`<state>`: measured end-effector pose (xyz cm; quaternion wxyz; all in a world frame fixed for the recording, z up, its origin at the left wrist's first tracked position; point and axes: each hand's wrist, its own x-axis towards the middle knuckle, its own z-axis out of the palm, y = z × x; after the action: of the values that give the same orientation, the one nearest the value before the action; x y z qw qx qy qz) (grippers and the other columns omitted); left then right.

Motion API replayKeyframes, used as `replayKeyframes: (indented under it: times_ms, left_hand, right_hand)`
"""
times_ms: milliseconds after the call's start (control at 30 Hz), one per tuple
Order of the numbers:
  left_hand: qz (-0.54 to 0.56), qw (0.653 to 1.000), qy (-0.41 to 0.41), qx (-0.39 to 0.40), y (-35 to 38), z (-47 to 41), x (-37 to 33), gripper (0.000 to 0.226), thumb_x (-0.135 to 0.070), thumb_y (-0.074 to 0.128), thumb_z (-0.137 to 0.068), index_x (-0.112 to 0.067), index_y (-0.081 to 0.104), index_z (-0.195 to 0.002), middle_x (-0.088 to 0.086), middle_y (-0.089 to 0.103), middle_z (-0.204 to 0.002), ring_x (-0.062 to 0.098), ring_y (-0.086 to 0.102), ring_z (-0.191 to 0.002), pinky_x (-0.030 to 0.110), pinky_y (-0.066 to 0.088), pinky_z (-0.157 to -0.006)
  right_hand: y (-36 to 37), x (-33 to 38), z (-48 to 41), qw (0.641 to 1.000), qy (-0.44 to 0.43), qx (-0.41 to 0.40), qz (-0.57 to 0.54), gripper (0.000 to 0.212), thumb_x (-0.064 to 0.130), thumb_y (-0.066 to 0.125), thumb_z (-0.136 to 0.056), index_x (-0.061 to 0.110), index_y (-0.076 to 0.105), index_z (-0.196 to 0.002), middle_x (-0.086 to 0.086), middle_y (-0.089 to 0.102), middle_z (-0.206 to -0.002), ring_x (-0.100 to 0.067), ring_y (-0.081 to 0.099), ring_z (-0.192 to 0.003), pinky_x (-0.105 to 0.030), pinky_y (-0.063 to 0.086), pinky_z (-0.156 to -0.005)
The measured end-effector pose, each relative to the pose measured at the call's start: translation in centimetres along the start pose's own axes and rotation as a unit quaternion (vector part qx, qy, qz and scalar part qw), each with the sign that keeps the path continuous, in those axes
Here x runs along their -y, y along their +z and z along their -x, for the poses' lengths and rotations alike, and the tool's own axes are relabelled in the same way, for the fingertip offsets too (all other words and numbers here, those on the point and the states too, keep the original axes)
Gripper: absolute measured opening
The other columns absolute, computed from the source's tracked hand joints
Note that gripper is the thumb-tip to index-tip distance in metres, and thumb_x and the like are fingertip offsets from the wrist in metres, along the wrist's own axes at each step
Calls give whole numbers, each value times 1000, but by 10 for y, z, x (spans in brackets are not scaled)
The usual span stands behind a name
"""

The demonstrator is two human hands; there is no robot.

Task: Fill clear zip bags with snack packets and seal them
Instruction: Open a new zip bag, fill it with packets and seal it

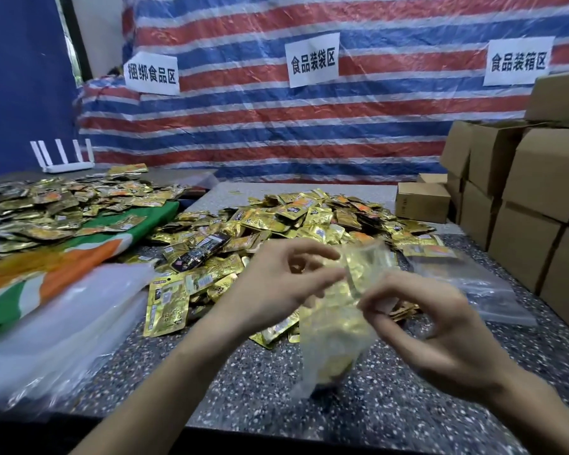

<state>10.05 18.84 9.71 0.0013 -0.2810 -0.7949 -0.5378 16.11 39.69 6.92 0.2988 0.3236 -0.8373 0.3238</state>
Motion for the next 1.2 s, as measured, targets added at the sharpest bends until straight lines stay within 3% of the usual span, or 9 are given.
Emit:
replayKeyframes:
  times_ms: [200, 333, 467, 533, 600, 667, 733, 933, 1200]
  left_hand:
    - [68, 993, -9, -98, -21, -13, 22, 25, -30, 53, -101, -40, 63, -122, -1, 75, -98, 18, 72, -90, 34, 59, -77]
    - [96, 964, -145, -200, -37, -24, 70, 12, -22, 63, -95, -24, 67, -107, 2, 71, -107, 19, 69, -89, 30, 54, -71]
    - [15, 931, -268, -247, -45, -29, 131, 29, -21, 66, -92, -16, 57, -119, 4, 59, -114, 23, 58, -101, 44, 51, -92]
    - [-42, 913, -328, -241, -45, -27, 157, 43, -24, 67, -91, -10, 49, -127, 4, 56, -99, 19, 56, -86, 37, 52, -77]
    - [-58, 895, -369, -244, -42, -24, 176, 38, -28, 71, -89, -4, 53, -112, 4, 51, -78, 17, 46, -64, 30, 41, -60]
    - [-49, 885, -376, -269, -39, -22, 187, 32, -30, 76, -86, -13, 50, -80, 0, 47, -70, 16, 42, -60, 31, 37, -60]
    - [-36, 883, -366, -293, -38, -23, 194, 37, -31, 80, -82, -20, 46, -70, -3, 51, -72, 15, 47, -64, 31, 38, -62]
    - [4, 878, -375, -296, -44, -27, 190, 63, -34, 87, -71, -2, 62, -119, 12, 65, -113, 34, 59, -107, 47, 45, -98]
    - [-46, 876, -356, -321, -50, -31, 205, 10, -17, 74, -88, -11, 66, -85, 5, 63, -100, 32, 65, -87, 47, 54, -88]
  right_hand:
    - [-15, -5, 0, 998, 47, -47, 19, 10, 10, 68, -79, 18, 70, -85, 13, 69, -82, -9, 65, -79, -29, 50, -68]
    - [-17, -11, 2, 996, 73, -42, 1, 13, 6, 71, -85, 19, 70, -86, 12, 69, -87, -11, 65, -85, -34, 52, -72]
    - [-15, -13, 2, 995, 91, -35, -31, 18, 0, 74, -80, 18, 73, -85, 7, 67, -97, -18, 66, -93, -41, 55, -75]
    - [-14, -12, 1, 994, 95, -34, -28, 18, 2, 75, -80, 20, 74, -85, 6, 65, -103, -15, 65, -99, -36, 55, -80]
    - [-13, -11, 1, 995, 98, -28, -20, 15, 9, 76, -80, 23, 74, -85, 7, 64, -110, -11, 63, -105, -31, 53, -86]
    - [-11, -10, 2, 994, 104, -18, -16, 9, 18, 73, -81, 27, 74, -85, 9, 63, -116, -10, 62, -111, -32, 53, -90]
    - [-9, -11, 2, 994, 111, -6, -11, 10, 19, 73, -83, 29, 73, -86, 11, 62, -120, -8, 61, -114, -34, 53, -93]
    - [1, -13, -2, 992, 123, 40, -9, 12, 18, 70, -87, 30, 70, -88, 21, 56, -135, 3, 56, -121, -31, 49, -101]
    - [10, -8, -17, 994, 99, 9, -33, 12, 14, 70, -89, 26, 70, -92, 16, 56, -138, 1, 55, -124, -36, 50, -101]
